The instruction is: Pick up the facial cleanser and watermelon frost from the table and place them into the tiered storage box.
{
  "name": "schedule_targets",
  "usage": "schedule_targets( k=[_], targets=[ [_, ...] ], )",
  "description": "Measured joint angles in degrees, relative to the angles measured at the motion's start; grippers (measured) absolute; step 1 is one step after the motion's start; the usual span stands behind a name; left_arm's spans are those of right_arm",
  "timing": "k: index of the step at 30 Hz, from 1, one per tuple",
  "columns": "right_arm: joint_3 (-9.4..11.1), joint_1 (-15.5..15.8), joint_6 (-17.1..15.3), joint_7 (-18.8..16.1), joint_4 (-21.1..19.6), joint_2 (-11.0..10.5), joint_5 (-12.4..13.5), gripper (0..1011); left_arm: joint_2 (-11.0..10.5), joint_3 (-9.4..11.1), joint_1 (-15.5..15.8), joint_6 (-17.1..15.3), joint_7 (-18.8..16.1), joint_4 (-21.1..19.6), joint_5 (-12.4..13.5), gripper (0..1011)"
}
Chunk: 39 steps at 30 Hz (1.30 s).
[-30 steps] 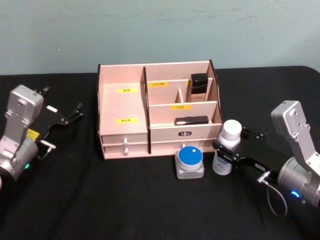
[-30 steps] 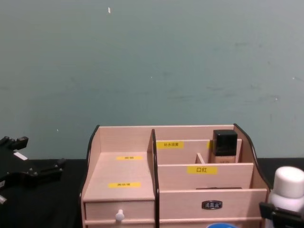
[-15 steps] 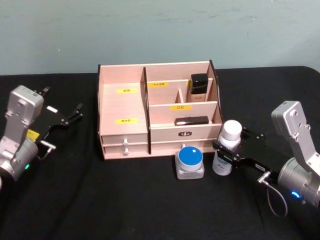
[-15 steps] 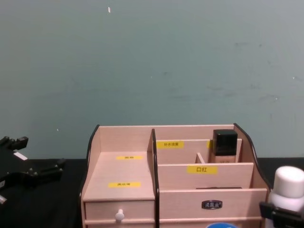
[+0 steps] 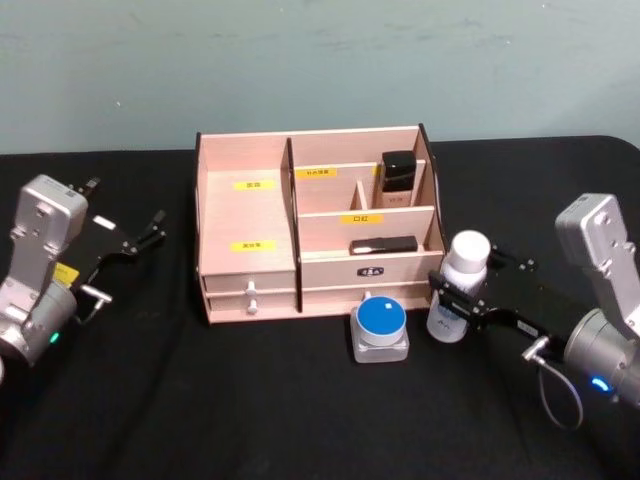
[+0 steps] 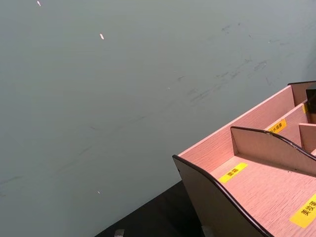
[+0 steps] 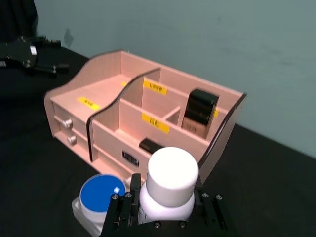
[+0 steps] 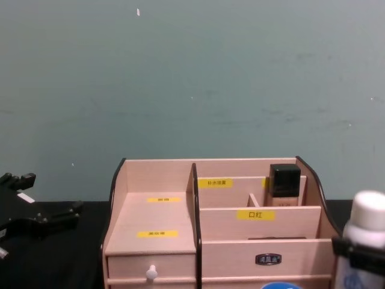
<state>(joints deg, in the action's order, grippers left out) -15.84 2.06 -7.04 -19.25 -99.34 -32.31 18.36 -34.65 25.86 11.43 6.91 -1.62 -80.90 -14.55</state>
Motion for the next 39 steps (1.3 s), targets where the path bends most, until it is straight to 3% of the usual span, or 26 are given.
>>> schedule_targets(
  k=[11,18,24,30,39],
  targets=[
    [1.5,-1.3,-1.2,-1.5,-5.7,-0.2,-1.0,599,0.0,0.0,0.0,0.0,0.0,0.0,0.0,1010],
    [-0.3,-6.0,-1.7,-3.0,-7.2,1.1,-1.9,599,0.0,0.0,0.0,0.0,0.0,0.0,0.0,1010],
    [-2.8,-10.1,-1.7,-4.0,-5.5,3.1,-2.5,600,0.0,0.0,0.0,0.0,0.0,0.0,0.0,1010],
    [-5.8,-15.1,-1.6,-4.9,-1.4,5.8,-2.9,599,0.0,0.0,0.0,0.0,0.0,0.0,0.0,1010],
    [-8.5,-20.2,-1.1,-5.6,4.0,8.8,-3.5,599,0.0,0.0,0.0,0.0,0.0,0.0,0.0,1010]
  ],
)
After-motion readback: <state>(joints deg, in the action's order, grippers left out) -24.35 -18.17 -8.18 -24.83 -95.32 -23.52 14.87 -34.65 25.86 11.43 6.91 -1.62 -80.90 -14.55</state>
